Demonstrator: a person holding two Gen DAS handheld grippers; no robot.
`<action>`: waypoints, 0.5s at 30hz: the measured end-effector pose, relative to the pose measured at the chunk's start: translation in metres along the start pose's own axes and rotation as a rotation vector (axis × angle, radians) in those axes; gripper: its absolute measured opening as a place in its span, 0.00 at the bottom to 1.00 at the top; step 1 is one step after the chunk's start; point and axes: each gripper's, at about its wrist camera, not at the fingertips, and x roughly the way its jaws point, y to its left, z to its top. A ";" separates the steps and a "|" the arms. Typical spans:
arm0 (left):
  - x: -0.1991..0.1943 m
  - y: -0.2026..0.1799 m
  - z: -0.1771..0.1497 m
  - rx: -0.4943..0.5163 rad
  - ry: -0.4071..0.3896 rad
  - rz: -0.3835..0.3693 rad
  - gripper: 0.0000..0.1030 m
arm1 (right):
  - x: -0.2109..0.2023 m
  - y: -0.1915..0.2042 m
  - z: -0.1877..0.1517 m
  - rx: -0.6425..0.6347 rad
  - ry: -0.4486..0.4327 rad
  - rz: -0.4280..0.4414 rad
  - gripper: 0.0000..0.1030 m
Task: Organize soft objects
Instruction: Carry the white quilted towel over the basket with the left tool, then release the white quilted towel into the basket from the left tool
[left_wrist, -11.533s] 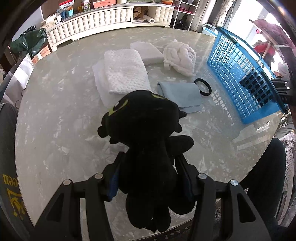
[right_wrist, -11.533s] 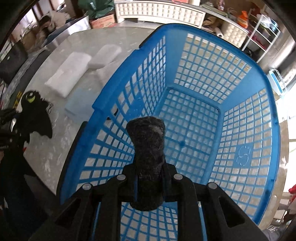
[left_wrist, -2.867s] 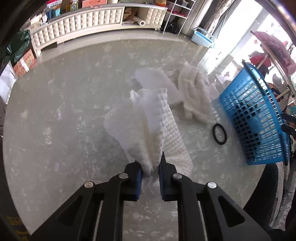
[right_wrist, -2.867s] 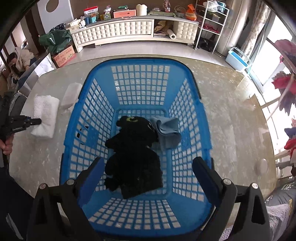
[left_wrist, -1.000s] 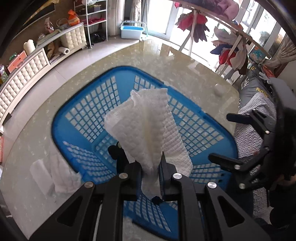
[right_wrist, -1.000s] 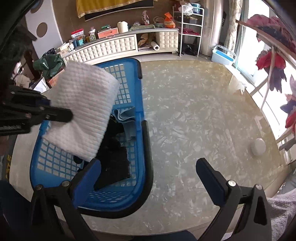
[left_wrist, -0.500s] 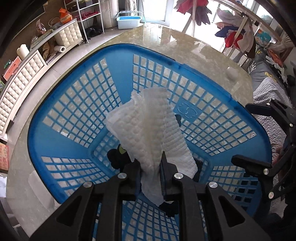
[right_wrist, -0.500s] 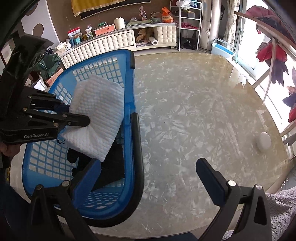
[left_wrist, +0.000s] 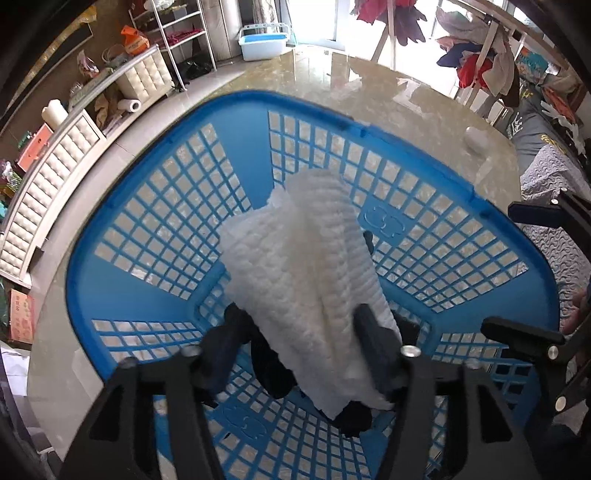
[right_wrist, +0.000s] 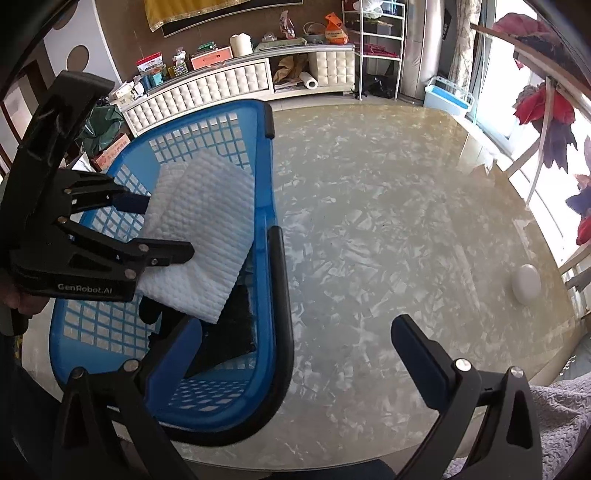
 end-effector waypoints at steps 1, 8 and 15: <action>-0.003 -0.001 0.001 0.005 -0.005 0.006 0.70 | -0.002 0.000 0.000 -0.001 -0.003 -0.001 1.00; -0.037 0.000 -0.004 0.003 -0.047 0.026 0.82 | -0.016 -0.001 -0.002 0.013 -0.013 0.011 1.00; -0.077 -0.002 -0.028 -0.010 -0.091 0.034 0.85 | -0.032 0.013 -0.001 0.005 -0.045 0.009 1.00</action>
